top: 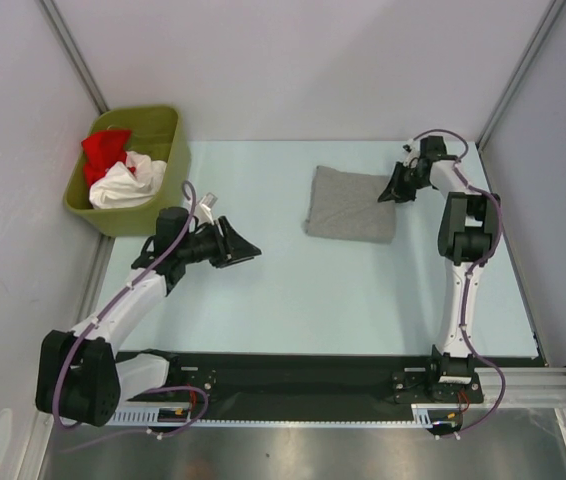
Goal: Fold and stack the t-shirts
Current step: Neatly place the folded tshirt to the corner
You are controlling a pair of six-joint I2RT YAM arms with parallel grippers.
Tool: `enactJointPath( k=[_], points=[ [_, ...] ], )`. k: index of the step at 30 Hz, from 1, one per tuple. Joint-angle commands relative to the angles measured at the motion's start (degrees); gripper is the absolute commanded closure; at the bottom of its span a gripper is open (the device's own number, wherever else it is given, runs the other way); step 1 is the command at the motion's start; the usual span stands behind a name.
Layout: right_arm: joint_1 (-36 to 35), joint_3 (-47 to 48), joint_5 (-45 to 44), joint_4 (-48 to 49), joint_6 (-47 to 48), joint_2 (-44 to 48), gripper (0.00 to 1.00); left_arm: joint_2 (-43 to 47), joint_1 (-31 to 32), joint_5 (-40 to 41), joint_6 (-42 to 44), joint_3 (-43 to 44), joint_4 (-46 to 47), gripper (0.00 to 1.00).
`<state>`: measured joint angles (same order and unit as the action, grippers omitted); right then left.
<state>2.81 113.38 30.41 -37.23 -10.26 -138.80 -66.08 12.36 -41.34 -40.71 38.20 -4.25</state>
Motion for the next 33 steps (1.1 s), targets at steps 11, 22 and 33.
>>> enactJointPath(
  k=[11,22,33],
  points=[
    [11.8,3.8,-34.4,-6.8,19.1,3.0,1.0,-8.4,-0.4,-8.1,-2.5,-0.7,14.1,0.53],
    [12.7,29.7,-45.7,-1.7,19.6,-11.5,1.0,-13.6,-0.4,-10.2,-5.3,0.5,16.5,0.53],
    [12.8,31.2,-45.3,13.2,14.7,-15.6,1.0,-17.1,-0.3,-10.0,-6.4,0.5,16.3,0.53]
  ],
)
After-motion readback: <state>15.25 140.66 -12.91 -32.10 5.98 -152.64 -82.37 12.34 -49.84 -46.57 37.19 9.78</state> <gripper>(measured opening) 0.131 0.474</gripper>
